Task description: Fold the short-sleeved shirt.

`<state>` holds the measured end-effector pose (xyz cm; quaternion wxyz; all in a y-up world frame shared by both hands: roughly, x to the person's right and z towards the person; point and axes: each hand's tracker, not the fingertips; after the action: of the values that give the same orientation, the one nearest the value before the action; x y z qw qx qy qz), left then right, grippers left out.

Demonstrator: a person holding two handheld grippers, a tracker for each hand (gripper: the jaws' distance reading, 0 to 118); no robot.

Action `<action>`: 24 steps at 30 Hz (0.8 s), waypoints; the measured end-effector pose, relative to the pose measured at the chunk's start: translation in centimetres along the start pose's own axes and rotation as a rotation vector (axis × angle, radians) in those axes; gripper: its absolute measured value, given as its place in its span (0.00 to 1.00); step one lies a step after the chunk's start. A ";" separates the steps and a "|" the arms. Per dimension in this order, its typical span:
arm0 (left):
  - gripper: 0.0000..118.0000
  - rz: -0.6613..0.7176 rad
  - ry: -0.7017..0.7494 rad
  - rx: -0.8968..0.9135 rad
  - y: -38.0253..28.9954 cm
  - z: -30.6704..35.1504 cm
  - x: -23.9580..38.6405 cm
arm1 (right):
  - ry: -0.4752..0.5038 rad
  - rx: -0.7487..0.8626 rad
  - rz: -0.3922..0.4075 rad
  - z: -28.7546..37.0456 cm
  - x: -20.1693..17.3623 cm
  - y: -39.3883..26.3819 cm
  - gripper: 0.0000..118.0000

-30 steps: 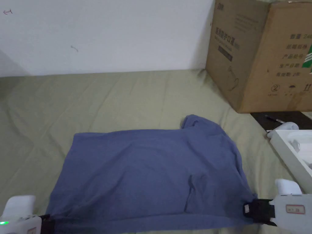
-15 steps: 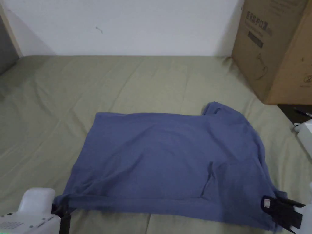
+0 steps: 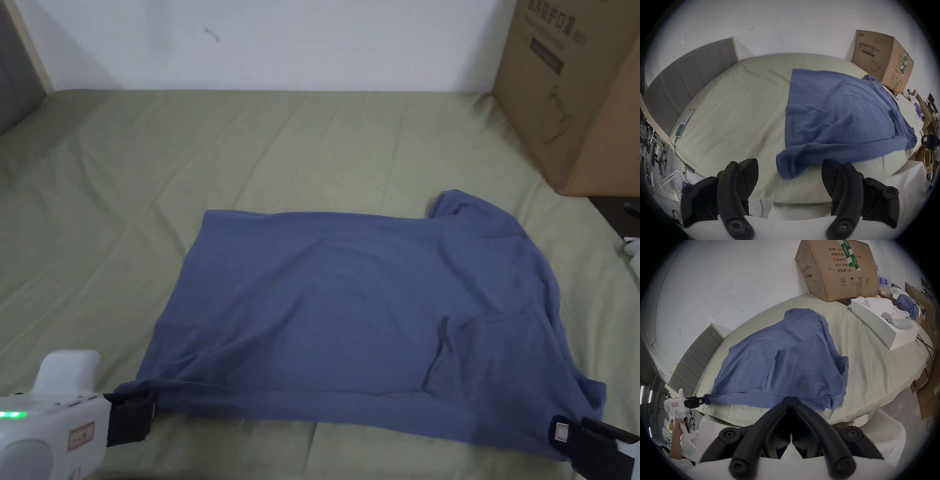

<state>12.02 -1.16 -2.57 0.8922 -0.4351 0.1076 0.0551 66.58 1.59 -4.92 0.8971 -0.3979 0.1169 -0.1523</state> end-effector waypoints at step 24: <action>0.03 -0.022 -0.003 0.010 2.1 0.6 1.3 | -0.111 -0.058 0.034 -0.4 4.4 -0.1 0.94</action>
<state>12.93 0.58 -4.14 0.8950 -0.4319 0.1019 0.0455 70.50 -0.34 -5.46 0.8929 -0.4294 0.0780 -0.1113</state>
